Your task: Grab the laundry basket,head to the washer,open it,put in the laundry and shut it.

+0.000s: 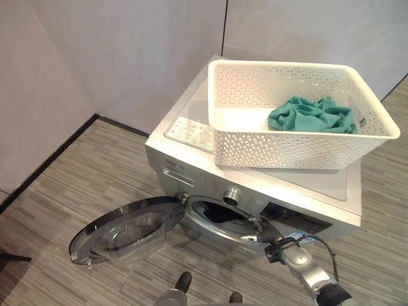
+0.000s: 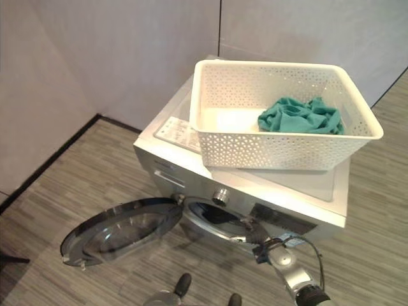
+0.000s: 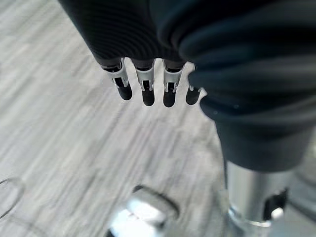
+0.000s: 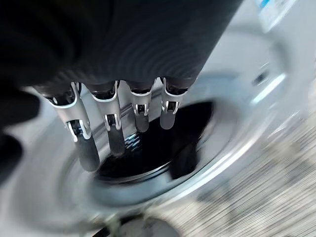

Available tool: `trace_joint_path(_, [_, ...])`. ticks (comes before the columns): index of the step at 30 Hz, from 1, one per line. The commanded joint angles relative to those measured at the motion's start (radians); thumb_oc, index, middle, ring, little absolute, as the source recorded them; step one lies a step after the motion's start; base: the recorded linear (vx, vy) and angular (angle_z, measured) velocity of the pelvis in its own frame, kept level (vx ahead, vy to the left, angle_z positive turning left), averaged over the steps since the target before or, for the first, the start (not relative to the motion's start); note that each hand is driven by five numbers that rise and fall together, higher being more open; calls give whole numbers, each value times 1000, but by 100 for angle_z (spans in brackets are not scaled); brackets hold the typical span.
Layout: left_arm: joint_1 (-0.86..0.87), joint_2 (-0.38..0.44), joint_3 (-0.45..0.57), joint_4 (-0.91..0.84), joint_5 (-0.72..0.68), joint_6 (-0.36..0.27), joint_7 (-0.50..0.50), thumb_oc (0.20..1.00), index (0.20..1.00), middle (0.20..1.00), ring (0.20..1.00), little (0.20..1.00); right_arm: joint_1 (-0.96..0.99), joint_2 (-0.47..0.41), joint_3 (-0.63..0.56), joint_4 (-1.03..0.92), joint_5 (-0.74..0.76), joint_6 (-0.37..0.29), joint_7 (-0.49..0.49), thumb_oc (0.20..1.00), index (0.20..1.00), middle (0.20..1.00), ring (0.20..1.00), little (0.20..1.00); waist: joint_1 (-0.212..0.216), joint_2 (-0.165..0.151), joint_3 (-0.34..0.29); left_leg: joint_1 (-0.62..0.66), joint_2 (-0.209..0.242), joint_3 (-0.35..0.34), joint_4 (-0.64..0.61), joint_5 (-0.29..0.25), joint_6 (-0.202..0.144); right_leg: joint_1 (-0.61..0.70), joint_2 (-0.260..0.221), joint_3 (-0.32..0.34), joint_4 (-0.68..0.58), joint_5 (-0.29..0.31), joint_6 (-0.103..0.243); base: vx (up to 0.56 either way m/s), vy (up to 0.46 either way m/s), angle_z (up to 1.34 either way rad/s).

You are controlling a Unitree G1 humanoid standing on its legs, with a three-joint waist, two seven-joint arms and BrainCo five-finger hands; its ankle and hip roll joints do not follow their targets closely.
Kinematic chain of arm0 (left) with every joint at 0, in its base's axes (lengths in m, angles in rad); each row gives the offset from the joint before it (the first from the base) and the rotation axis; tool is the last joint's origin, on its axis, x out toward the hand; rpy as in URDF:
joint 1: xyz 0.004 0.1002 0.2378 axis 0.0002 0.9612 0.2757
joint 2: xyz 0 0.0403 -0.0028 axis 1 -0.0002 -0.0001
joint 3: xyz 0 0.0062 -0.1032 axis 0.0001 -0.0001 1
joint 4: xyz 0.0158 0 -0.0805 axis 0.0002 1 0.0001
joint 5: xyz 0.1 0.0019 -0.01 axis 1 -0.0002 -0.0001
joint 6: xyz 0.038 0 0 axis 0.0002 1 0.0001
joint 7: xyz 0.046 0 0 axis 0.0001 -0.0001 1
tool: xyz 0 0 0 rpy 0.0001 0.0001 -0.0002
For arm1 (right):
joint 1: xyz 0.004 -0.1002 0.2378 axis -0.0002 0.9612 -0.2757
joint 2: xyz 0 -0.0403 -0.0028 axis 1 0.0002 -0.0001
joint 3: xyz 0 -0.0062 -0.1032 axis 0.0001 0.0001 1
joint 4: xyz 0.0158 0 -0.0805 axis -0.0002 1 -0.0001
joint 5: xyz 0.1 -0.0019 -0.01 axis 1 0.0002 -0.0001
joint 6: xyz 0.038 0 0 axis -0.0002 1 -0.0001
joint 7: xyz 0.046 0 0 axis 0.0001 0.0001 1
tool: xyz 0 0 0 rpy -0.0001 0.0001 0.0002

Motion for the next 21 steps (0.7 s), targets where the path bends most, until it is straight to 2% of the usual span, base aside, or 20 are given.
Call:
trace_joint_path(1, [0,28,36,82,51,10,-10,1000,1000,1000,1000,1000,1,-61,-29,-151,109,-55,43,1000,1000,1000,1000,1000,35,-36,-42,-29,38,-25,1,8,31,-49,-12,22,6,74,29,-28,46,-9])
trace_joint_path(4, [-8,33,37,82,62,10,-11,1000,1000,1000,1000,1000,25,-99,-44,-211,152,-51,81,1000,1000,1000,1000,1000,30,-41,-46,-23,40,-14,1,2,32,-52,-13,31,6,79,33,-13,17,-9])
trace_joint_path(7, [-19,35,24,75,80,9,-20,1000,1000,1000,1000,1000,79,-175,-80,-302,239,-38,140,1000,1000,1000,1000,1000,14,-46,-57,-10,42,1,1,-9,33,-50,-15,42,6,84,37,-16,19,-19])
trace_joint_path(8, [-27,37,13,70,94,7,-29,1000,1000,1000,1000,1000,130,-242,-117,-335,273,-24,177,1000,1000,1000,1000,1000,-1,-48,-64,-2,44,14,1,-16,34,-51,-15,53,6,87,39,-30,16,-19])
trace_joint_path(11, [-43,33,-8,60,102,5,-43,1000,1000,1000,1000,1000,194,-325,-177,-325,287,-4,208,1000,1000,1000,1000,1000,-22,-50,-76,10,50,32,1,-24,34,-53,-14,71,6,90,41,-27,6,-20])
trace_joint_path(14, [-58,26,-27,49,103,3,-50,1000,1000,1000,1000,1000,227,-361,-213,-265,248,6,209,1000,1000,1000,1000,1000,-39,-51,-82,17,54,50,1,-30,35,-58,-12,89,6,96,43,-37,-2,-25])
trace_joint_path(17, [-93,24,-60,37,106,9,-58,1000,1000,1000,1000,1000,233,-379,-228,-125,165,21,196,1000,1000,1000,1000,1000,-56,-55,-81,26,60,74,1,-36,35,-65,-13,103,6,104,45,-50,-13,-23])
trace_joint_path(19, [-101,24,-64,37,108,11,-59,1000,1000,1000,1000,1000,256,-396,-275,-161,181,33,204,1000,1000,1000,1000,1000,-69,-56,-84,31,61,84,1,-39,36,-67,-14,110,6,106,47,-57,2,-32])
trace_joint_path(21, [-124,17,-71,43,113,12,-54,1000,1000,1000,1000,1000,314,-369,-385,-204,273,30,192,1000,1000,1000,1000,1000,-92,-56,-83,37,62,96,1,-40,38,-68,-15,122,6,109,49,-80,11,-21])
